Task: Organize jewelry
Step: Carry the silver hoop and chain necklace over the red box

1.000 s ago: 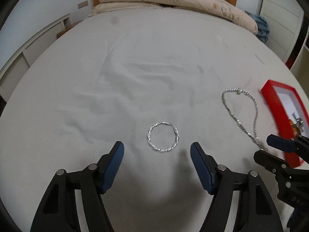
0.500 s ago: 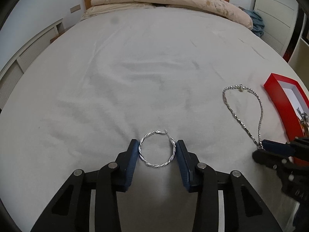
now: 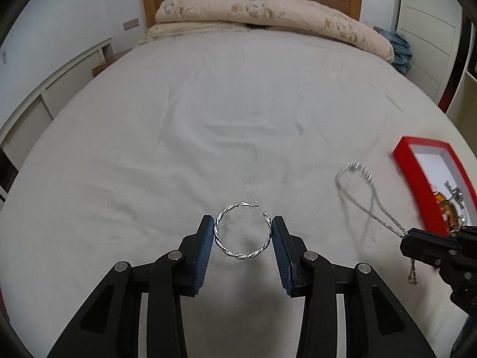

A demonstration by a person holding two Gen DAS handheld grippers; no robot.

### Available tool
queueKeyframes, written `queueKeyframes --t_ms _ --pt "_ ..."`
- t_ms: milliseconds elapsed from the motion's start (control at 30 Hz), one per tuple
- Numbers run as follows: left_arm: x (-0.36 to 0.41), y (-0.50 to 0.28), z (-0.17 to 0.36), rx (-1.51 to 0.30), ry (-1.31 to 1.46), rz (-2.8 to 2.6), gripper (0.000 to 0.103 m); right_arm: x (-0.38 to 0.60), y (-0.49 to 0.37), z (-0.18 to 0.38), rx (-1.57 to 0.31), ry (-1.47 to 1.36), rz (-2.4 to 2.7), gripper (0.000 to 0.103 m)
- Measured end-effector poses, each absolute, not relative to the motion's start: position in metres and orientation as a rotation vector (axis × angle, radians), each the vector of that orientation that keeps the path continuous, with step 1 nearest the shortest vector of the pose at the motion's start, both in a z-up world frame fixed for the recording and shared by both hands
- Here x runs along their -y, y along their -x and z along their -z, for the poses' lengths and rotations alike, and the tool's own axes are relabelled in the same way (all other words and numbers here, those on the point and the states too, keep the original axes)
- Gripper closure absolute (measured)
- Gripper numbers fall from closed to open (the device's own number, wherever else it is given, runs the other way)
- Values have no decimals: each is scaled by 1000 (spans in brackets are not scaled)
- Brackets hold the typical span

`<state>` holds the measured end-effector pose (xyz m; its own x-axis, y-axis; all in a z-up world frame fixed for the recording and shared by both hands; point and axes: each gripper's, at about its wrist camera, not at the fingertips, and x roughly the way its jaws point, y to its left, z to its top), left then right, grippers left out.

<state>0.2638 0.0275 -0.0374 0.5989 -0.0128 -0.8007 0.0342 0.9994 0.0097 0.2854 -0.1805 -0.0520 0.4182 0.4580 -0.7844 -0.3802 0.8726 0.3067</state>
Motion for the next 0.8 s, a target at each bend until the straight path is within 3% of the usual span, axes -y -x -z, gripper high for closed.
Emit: queueKeyframes --t_ms 467,800 --pt "-24 -181 -43 -807 -1 43 64 193 -201 -61 -851 -87 -513 101" --pt "14 -129 -85 -735 -15 105 64 227 -140 -108 -771 -76 -453 101"
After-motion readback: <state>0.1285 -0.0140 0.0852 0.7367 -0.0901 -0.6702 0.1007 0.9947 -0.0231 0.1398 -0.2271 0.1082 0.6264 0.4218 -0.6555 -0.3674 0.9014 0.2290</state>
